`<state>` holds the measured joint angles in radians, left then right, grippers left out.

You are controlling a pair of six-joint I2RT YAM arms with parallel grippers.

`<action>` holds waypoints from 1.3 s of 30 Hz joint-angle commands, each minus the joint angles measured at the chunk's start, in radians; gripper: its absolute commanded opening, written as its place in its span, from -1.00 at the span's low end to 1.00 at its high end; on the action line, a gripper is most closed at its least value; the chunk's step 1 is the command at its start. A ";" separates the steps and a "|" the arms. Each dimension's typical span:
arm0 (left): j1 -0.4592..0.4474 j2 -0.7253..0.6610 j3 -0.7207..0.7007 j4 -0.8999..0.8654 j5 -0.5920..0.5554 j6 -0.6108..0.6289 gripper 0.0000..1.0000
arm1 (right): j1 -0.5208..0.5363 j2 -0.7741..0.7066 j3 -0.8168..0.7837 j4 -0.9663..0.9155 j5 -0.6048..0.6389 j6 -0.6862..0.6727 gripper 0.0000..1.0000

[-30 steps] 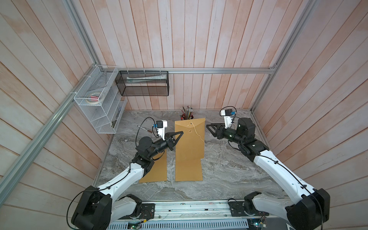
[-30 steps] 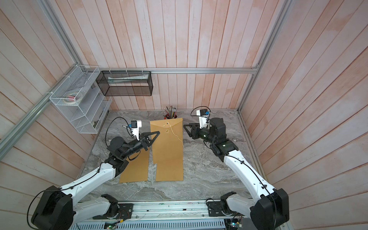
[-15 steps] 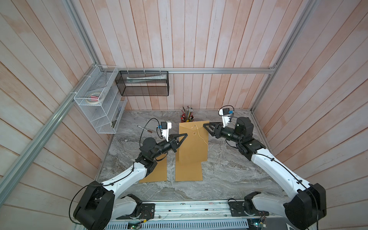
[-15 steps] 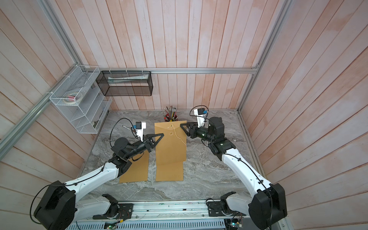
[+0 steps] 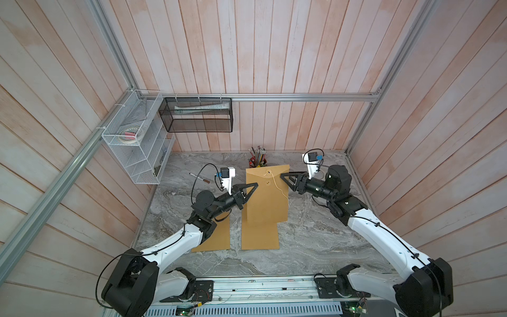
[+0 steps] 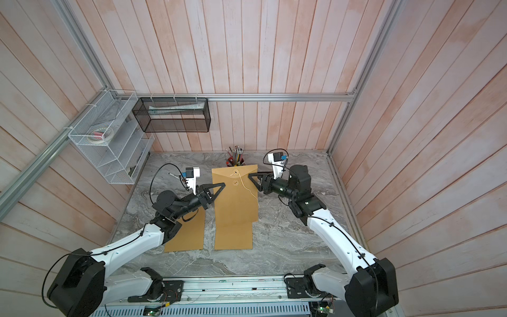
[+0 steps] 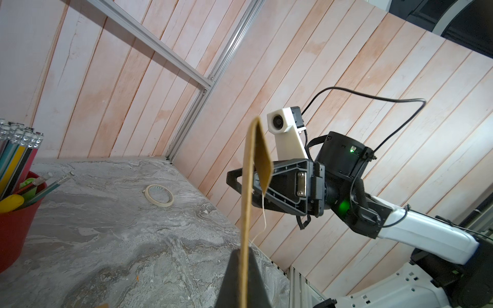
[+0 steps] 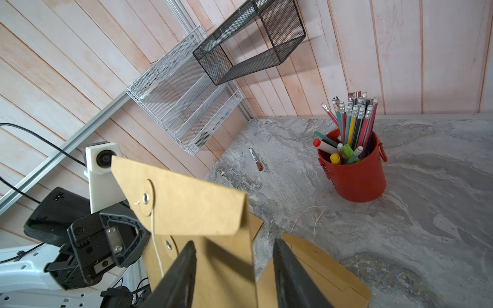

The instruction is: Open the file bag

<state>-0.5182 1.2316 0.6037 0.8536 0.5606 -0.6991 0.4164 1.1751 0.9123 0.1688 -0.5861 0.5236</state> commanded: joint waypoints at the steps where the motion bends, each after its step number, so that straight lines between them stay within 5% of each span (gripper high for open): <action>1: -0.005 0.009 0.010 0.059 -0.013 -0.019 -1.00 | 0.004 -0.011 -0.012 0.031 -0.017 0.010 -0.03; 23: -0.042 0.048 -0.078 0.142 0.027 -0.071 -1.00 | 0.004 0.035 0.099 0.115 -0.125 0.010 -0.03; 39: -0.042 0.051 -0.077 0.128 0.023 -0.055 -1.00 | 0.004 0.023 0.079 0.161 -0.205 0.035 -0.83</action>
<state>-0.5503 1.2747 0.5400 0.9951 0.5686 -0.7681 0.4114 1.2064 0.9714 0.2874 -0.7471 0.5495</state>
